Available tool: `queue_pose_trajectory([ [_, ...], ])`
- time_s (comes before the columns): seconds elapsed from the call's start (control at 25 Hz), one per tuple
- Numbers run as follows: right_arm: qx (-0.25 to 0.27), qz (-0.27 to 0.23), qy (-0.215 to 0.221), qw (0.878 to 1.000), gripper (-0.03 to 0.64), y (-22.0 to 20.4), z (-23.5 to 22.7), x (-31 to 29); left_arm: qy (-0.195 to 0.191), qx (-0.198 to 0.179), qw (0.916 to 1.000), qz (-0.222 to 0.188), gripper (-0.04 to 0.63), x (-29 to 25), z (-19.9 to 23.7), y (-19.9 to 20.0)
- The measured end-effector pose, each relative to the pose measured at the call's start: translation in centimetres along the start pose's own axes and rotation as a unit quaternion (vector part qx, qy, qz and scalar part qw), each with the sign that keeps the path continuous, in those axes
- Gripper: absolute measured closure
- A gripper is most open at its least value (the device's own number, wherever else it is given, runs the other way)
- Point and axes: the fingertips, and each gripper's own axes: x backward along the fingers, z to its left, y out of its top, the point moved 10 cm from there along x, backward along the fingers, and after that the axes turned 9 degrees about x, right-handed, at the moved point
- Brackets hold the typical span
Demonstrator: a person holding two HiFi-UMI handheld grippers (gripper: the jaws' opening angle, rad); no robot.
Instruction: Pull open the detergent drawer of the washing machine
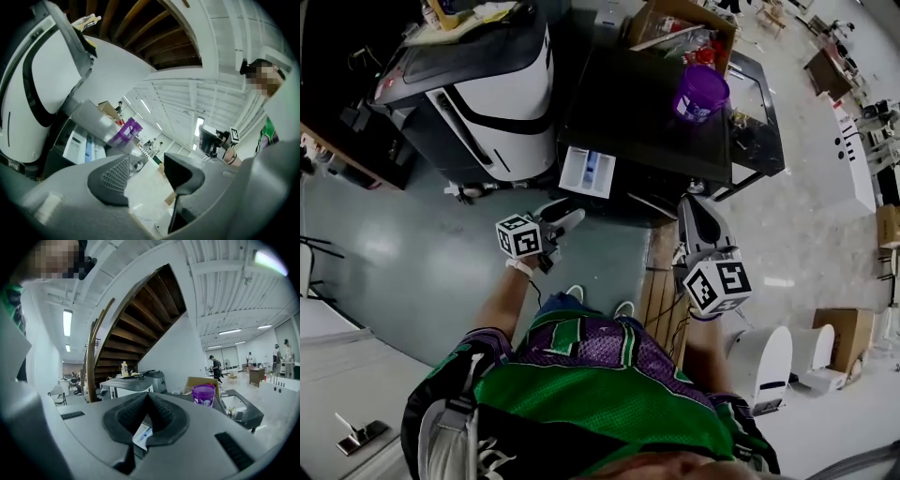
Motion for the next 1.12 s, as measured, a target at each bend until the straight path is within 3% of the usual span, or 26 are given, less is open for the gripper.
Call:
queue_pose_trajectory([
  [0.28,-0.011,-0.013,0.011,1.000,0.615,1.0,-2.8,2.5,-0.035,-0.079,0.9962,-0.016,0.367,-2.6,-9.0,3.1],
  [0.48,-0.006,-0.032,0.014,0.999,0.615,2.9,-3.6,4.3,-0.036,-0.139,0.9894,-0.023,0.376,-3.9,-15.4,5.3],
  [0.8,-0.010,-0.056,-0.011,0.998,0.615,4.3,-5.9,6.4,-0.011,-0.250,0.9670,-0.049,0.408,-4.8,-23.3,8.6],
  [1.12,-0.001,-0.073,-0.018,0.997,0.615,5.4,-6.7,6.3,0.031,-0.295,0.9523,-0.070,0.490,-5.5,-26.0,10.2],
])
